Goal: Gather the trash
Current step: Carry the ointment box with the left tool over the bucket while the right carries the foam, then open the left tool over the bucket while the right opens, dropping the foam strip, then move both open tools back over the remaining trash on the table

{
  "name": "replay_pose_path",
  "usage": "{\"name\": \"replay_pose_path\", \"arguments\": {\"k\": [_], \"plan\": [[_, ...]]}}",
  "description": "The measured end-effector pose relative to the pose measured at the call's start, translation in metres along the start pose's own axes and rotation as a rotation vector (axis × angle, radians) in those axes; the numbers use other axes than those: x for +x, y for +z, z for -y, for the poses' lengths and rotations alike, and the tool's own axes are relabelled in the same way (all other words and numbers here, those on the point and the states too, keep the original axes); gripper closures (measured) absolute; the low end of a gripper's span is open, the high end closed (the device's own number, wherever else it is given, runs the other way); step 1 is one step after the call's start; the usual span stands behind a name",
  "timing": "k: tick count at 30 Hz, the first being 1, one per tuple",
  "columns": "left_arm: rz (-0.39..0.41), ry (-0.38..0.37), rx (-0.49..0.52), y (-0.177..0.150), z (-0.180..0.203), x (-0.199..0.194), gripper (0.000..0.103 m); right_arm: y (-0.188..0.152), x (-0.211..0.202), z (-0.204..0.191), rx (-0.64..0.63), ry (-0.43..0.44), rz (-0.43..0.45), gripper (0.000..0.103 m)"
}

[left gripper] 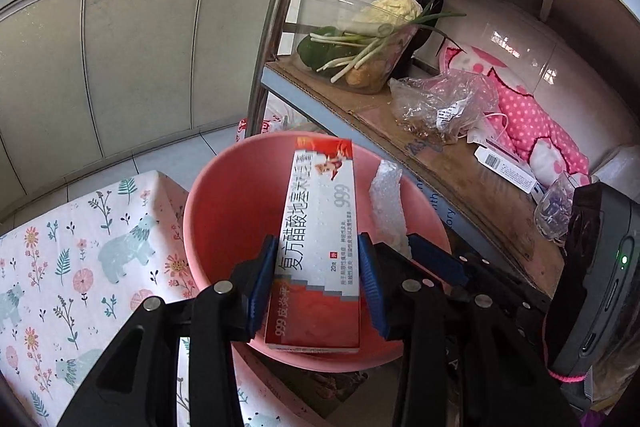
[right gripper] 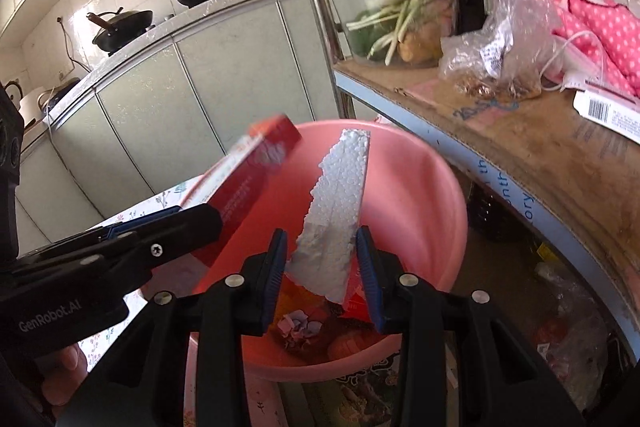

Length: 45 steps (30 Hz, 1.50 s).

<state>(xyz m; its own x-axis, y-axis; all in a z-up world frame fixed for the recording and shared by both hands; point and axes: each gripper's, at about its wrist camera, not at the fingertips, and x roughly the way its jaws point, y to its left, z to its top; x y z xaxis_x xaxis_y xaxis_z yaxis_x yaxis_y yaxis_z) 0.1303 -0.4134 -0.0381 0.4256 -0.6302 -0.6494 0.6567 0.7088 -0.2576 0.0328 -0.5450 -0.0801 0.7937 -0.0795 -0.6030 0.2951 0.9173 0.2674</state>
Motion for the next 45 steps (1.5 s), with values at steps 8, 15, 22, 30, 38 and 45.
{"name": "replay_pose_path", "arguments": {"k": [8,15,22,30,38,45], "plan": [[-0.008,0.002,-0.016,-0.002,-0.003,-0.004,0.064,-0.005,-0.003,0.003,0.001,0.001,-0.011,0.065],[0.032,0.004,0.016,-0.004,0.003,-0.033,0.064,-0.003,-0.016,-0.003,-0.005,0.007,0.011,0.064],[0.087,0.004,0.046,-0.004,0.012,-0.072,0.064,0.001,-0.042,-0.019,-0.04,0.02,0.059,0.064],[0.171,0.036,0.086,-0.014,0.014,-0.133,0.064,-0.005,-0.085,-0.054,-0.089,0.074,0.108,0.064],[0.246,0.086,0.113,-0.038,0.01,-0.194,0.064,-0.018,-0.128,-0.095,-0.152,0.118,0.163,0.064],[0.289,0.134,0.091,-0.066,-0.006,-0.242,0.064,-0.031,-0.153,-0.125,-0.212,0.152,0.181,0.064]]}}
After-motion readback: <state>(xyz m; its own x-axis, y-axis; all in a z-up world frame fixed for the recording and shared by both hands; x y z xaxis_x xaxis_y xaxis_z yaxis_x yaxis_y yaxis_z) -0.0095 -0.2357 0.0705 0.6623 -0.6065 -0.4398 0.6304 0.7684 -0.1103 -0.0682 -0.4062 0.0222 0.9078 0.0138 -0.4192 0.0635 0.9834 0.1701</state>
